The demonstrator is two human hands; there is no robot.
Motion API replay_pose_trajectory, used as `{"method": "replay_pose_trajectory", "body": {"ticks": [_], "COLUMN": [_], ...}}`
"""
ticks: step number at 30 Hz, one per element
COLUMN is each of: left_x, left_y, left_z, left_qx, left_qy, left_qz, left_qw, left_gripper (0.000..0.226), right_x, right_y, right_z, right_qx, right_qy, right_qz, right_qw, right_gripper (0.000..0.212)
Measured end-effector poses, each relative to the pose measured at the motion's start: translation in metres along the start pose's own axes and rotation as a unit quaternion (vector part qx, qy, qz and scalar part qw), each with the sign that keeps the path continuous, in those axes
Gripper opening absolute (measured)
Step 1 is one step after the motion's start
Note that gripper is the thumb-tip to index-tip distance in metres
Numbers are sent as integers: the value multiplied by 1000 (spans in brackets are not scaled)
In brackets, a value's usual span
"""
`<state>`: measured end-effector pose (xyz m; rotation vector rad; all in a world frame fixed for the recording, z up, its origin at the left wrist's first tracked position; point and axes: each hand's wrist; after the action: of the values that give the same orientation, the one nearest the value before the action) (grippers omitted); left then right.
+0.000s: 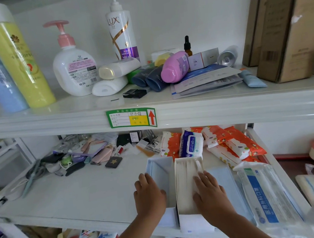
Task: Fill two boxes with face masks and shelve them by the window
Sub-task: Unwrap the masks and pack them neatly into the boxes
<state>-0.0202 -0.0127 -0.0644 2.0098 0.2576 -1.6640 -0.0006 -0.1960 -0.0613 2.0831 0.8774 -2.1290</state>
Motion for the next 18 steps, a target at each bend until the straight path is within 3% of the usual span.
{"method": "replay_pose_trajectory", "body": {"ticks": [18], "left_x": [3], "left_y": [-1], "left_z": [3], "left_qx": [18], "left_qy": [26], "left_qz": [0], "left_qw": [999], "left_gripper": [55], "right_x": [6], "right_y": [2], "right_z": [-2], "right_qx": [-9], "right_qy": [15], "right_qz": [-13], "right_qw": [1000], "right_gripper": [50]}}
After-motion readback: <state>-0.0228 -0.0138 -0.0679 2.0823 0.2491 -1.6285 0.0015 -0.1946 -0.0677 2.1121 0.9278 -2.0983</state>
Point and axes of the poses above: each hand's wrist, its own z-axis away from the middle knuckle, its own x-axis out of the palm, y = z × x, and after that the axes turned 3 degrees about -x, right-handed
